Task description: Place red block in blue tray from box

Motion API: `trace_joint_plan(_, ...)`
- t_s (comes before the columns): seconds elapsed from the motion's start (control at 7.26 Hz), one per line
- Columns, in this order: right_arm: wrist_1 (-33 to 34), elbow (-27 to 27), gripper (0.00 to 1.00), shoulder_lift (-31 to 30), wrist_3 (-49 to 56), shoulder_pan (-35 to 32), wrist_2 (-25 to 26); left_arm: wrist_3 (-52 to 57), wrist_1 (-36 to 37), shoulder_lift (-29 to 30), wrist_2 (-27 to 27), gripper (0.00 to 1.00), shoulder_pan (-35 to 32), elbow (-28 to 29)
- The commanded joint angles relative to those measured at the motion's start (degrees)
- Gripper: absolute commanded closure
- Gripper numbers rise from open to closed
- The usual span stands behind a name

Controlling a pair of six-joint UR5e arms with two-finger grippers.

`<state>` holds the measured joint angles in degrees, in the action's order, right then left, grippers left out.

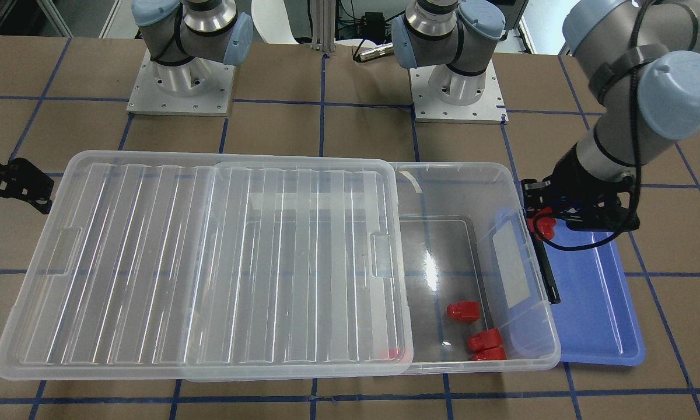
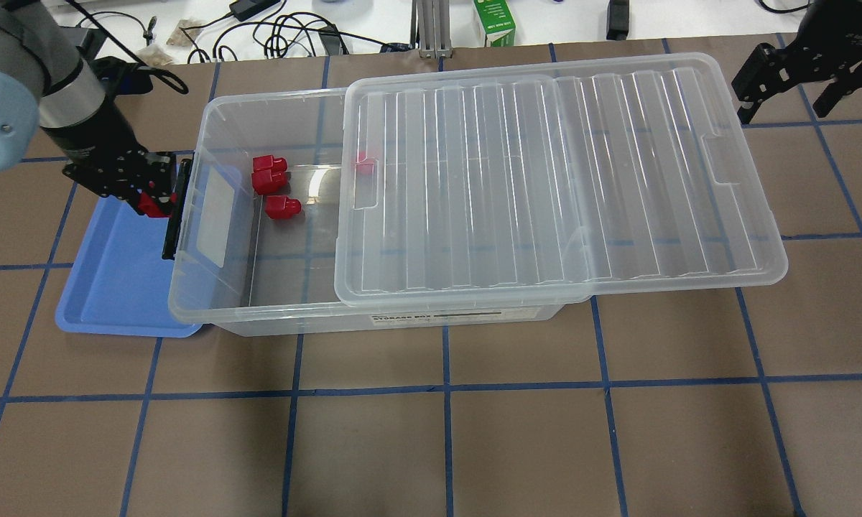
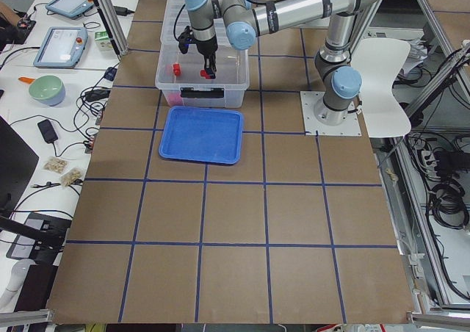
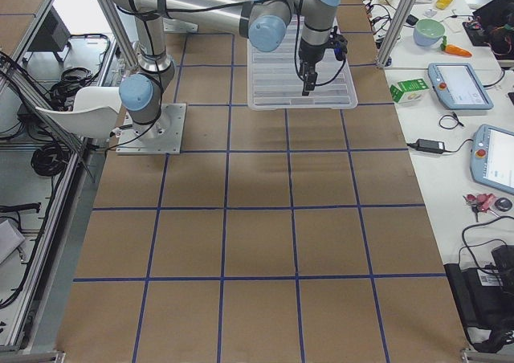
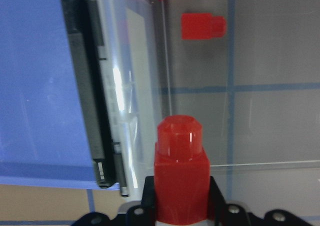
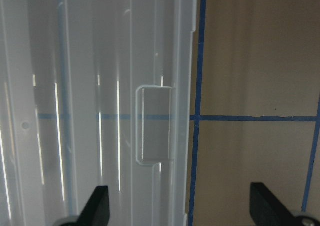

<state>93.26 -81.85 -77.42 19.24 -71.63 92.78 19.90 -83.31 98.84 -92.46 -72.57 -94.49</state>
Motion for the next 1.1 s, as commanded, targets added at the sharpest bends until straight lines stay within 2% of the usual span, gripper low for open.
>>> trace_joint_plan(0.0,4.5,-0.1,0.0,4.3,5.0,3.2,0.2,16.4,1.6,2.6,0.5,0.96,9.9,-0.9)
trace_joint_plan(0.14,4.6,-0.3,0.0,4.7,6.3,3.3,0.2,19.2,6.9,4.5,0.6,0.96,11.7,-2.1)
trace_joint_plan(0.55,4.4,-0.4,0.0,6.5,8.8,4.6,1.2,22.2,26.7,11.3,0.5,0.96,12.6,-11.5)
trace_joint_plan(0.96,4.6,-3.5,0.0,6.5,8.4,4.8,0.9,21.9,30.6,15.8,0.3,0.95,12.7,-12.3)
